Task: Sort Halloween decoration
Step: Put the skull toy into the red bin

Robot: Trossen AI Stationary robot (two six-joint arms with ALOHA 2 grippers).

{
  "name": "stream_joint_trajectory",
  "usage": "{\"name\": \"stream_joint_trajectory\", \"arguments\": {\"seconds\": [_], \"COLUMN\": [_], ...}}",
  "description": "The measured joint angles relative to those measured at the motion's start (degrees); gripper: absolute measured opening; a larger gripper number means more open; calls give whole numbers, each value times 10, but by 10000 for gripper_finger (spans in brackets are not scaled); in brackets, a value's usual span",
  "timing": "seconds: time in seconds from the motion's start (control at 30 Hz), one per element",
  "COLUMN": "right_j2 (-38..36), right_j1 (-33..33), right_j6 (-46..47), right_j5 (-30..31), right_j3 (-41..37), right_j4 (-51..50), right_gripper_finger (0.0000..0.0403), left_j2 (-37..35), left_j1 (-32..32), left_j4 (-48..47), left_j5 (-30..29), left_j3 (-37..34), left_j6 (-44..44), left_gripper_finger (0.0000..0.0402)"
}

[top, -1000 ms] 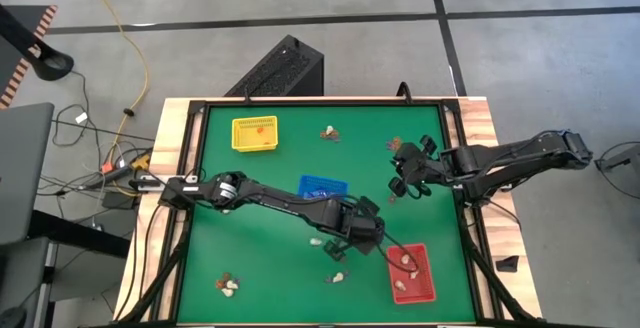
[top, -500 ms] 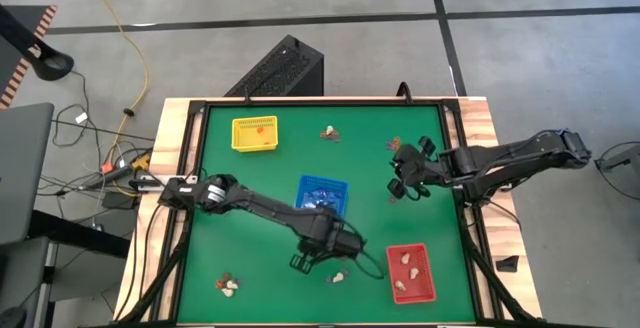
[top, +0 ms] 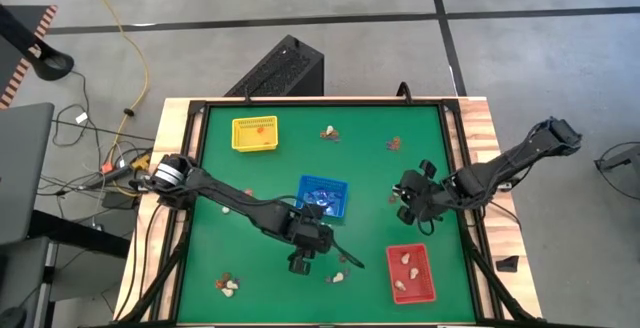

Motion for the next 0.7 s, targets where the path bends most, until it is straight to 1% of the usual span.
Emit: {"name": "stream_joint_trajectory", "arguments": {"seconds": [0.1,0.2,0.37,0.6,0.7], "right_j2": [0,0,0,0,0], "right_j1": [15,27,32,24,24], "right_j6": [24,27,26,20,20], "right_j5": [0,0,1,1,2], "right_j3": [0,0,0,0,0], "right_j4": [3,14,21,20,19], "right_gripper_finger": [86,86,86,86,86], "left_j2": [0,2,3,15,30], "left_j1": [0,3,9,10,10], "left_j4": [47,71,80,84,103], "left_j5": [0,-3,-25,-16,-16], "left_j3": [-39,-56,-60,-61,-58], "left_j6": [2,13,17,11,9], "left_gripper_finger": [136,147,163,167,167]}}
